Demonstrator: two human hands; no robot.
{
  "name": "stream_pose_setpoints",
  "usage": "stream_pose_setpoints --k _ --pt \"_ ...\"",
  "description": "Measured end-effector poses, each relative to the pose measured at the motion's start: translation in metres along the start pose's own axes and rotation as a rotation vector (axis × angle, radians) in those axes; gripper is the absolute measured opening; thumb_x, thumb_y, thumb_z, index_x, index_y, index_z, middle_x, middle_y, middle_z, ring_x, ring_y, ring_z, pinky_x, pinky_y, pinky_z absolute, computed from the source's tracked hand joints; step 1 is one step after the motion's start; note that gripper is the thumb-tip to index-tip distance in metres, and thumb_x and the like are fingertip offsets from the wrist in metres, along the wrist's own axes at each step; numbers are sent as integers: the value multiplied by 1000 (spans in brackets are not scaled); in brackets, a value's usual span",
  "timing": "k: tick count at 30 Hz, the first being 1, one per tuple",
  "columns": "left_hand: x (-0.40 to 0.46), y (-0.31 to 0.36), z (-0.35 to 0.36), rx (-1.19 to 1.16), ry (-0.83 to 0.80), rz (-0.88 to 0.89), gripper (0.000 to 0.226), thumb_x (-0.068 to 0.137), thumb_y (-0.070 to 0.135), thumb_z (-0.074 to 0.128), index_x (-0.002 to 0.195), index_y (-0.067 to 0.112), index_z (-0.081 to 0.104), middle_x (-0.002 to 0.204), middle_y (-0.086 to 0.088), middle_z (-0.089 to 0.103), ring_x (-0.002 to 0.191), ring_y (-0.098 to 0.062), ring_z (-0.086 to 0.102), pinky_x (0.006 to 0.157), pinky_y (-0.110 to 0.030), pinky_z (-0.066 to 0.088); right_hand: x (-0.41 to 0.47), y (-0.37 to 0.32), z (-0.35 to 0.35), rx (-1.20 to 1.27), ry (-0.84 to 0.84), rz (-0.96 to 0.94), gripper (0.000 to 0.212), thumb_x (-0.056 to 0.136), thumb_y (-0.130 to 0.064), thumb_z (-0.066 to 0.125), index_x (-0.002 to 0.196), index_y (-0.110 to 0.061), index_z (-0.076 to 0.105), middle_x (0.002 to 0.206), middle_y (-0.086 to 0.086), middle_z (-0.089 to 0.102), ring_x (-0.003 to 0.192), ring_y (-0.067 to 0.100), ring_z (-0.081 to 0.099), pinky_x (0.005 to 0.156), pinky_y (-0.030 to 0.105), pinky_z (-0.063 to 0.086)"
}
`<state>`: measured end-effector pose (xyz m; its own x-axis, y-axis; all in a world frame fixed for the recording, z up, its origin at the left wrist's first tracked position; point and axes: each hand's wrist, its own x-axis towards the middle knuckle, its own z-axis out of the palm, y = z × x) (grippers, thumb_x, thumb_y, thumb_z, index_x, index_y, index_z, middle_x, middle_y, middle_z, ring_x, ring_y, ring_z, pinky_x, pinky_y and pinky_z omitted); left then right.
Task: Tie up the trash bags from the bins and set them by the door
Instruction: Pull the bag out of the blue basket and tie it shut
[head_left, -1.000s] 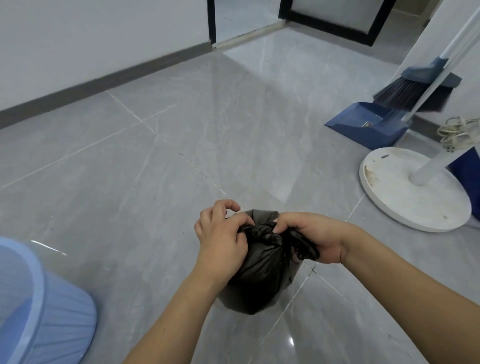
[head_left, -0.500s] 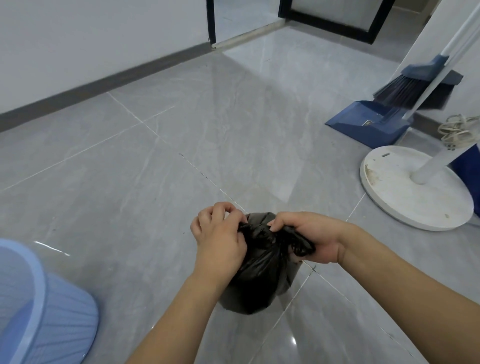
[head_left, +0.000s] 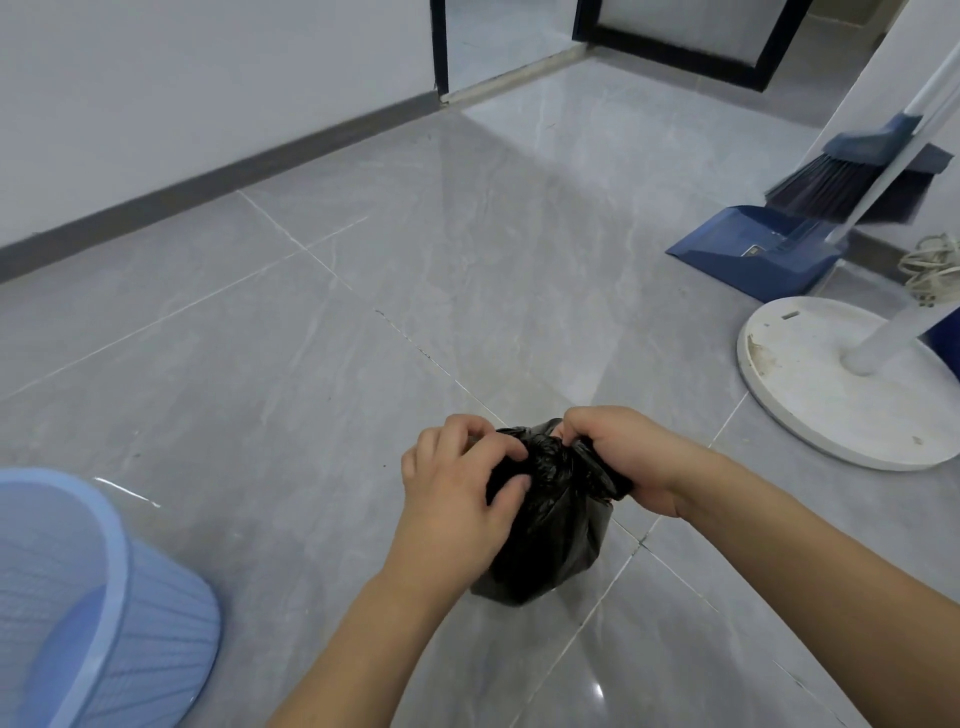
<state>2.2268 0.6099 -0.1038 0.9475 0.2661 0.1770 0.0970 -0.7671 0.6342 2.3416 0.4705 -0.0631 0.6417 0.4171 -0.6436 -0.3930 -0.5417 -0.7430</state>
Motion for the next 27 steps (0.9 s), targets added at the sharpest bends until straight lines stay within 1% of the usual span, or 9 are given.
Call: stream_pose_setpoints --k 3,5,12,17,19,21,23,25,27 --pt "2 4 1 -6 31 3 9 84 36 56 90 36 63 99 18 45 97 -7 40 87 -22 18 -2 -3 2 -65 37 5 13 86 -15 45 75 -13 51 70 7 43 58 18 37 49 28 27" --pt "2 7 0 0 22 16 7 85 33 54 87 35 60 97 19 45 95 -6 41 87 -22 20 -4 -4 2 -102 78 8 19 87 -15 45 69 -14 47 64 4 41 55 17 33 50 28 25" --pt "2 5 4 -22 -24 28 16 80 34 57 95 32 63 99 19 47 95 -5 48 90 -24 27 -7 -5 1 -129 97 19 24 87 -12 45 63 -15 40 58 1 34 50 16 27 49 29 22" --pt "6 8 2 -52 -36 7 6 78 29 54 80 29 60 91 17 50 88 -7 50 86 -27 35 -5 -6 1 -174 99 15 23 85 -13 45 63 -16 40 59 1 34 52 17 27 50 29 21" --pt "9 14 -5 -215 -53 -150 5 75 26 54 71 24 55 83 15 52 80 -9 51 76 -29 41 -5 -7 0 -178 95 -11 19 86 -11 47 67 -13 51 62 2 42 53 17 34 50 27 26" --pt "16 22 -16 -564 -112 -484 14 78 22 54 72 10 53 75 6 52 69 -16 48 63 -33 39 -4 -6 1 -163 91 -39 19 88 -8 47 78 -12 63 68 0 55 58 13 46 50 21 34" --pt "21 26 -26 -839 -149 -749 16 77 24 53 75 9 50 75 -4 44 70 -19 43 63 -36 33 -3 -4 2 -170 90 -61 24 90 -7 43 87 -16 65 75 -3 58 65 11 49 53 21 35" --pt "19 23 -29 -801 -119 -772 14 80 28 54 74 15 50 73 -3 46 70 -18 44 63 -35 35 -3 -2 3 -162 72 -62 28 91 -4 38 89 -17 63 74 -2 56 63 11 47 48 19 34" --pt "14 20 -30 -676 -97 -678 17 75 41 58 75 24 55 75 4 55 74 -20 53 67 -42 45 -2 -1 3 -135 59 -47 29 90 -2 38 86 -16 62 72 0 56 58 11 46 41 16 33"
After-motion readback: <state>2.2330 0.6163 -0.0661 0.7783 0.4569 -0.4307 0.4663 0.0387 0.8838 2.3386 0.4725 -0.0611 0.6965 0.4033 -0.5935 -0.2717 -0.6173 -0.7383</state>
